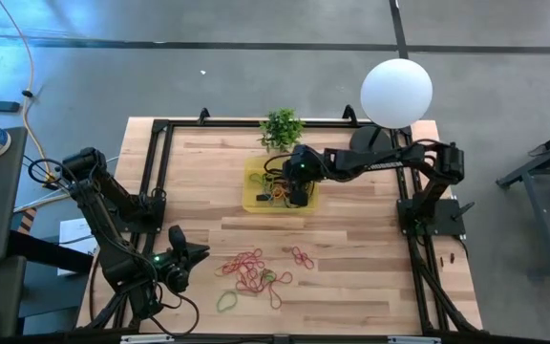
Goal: Pick and place rubber bands into bin
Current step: Put the red rubber band into the yellow bin
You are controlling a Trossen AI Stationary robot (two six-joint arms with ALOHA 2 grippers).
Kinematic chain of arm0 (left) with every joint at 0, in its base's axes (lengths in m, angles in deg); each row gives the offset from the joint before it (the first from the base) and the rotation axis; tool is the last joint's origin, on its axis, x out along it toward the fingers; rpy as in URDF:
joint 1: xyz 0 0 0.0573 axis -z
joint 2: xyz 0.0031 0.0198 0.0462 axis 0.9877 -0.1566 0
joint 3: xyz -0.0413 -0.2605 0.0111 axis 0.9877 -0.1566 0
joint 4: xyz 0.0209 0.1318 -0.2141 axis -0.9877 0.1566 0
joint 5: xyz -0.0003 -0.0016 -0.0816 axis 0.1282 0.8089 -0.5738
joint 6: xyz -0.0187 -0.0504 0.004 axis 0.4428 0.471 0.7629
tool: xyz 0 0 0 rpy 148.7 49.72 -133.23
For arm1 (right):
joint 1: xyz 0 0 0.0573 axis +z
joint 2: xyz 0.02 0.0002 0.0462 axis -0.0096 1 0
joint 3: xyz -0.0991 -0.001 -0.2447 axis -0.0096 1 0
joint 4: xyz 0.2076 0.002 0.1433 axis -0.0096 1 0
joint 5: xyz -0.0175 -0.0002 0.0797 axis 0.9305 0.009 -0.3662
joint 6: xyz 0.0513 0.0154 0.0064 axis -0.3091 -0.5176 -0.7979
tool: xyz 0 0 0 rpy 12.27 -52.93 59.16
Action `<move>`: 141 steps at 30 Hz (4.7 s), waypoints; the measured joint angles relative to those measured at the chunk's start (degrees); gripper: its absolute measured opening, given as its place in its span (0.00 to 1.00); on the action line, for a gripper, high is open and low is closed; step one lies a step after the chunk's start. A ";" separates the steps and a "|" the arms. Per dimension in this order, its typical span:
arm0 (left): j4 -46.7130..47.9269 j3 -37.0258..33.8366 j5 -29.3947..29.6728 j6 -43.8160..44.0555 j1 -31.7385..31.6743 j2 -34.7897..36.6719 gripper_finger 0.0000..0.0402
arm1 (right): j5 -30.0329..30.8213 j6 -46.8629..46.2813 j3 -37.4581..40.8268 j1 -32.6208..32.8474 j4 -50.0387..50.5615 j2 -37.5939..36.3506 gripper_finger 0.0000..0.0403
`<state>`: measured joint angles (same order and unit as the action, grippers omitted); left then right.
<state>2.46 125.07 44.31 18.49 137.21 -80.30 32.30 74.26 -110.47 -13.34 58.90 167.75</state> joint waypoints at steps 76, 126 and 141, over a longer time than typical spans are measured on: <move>-42.91 -10.17 -53.45 -7.04 -26.42 -14.30 0.21 | 20.27 -3.66 -5.49 32.25 9.95 -0.79 0.49; -37.43 -8.76 -38.28 -18.19 -26.20 -0.90 0.00 | 21.74 -6.05 -5.49 32.47 13.41 -0.79 0.31; -37.10 -8.81 -21.46 -24.99 -23.56 8.01 0.00 | 22.11 -8.06 -5.49 32.47 15.99 -0.79 0.29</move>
<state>-34.64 116.26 22.84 -6.50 113.66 -72.29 54.41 66.20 -115.95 19.13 74.89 166.96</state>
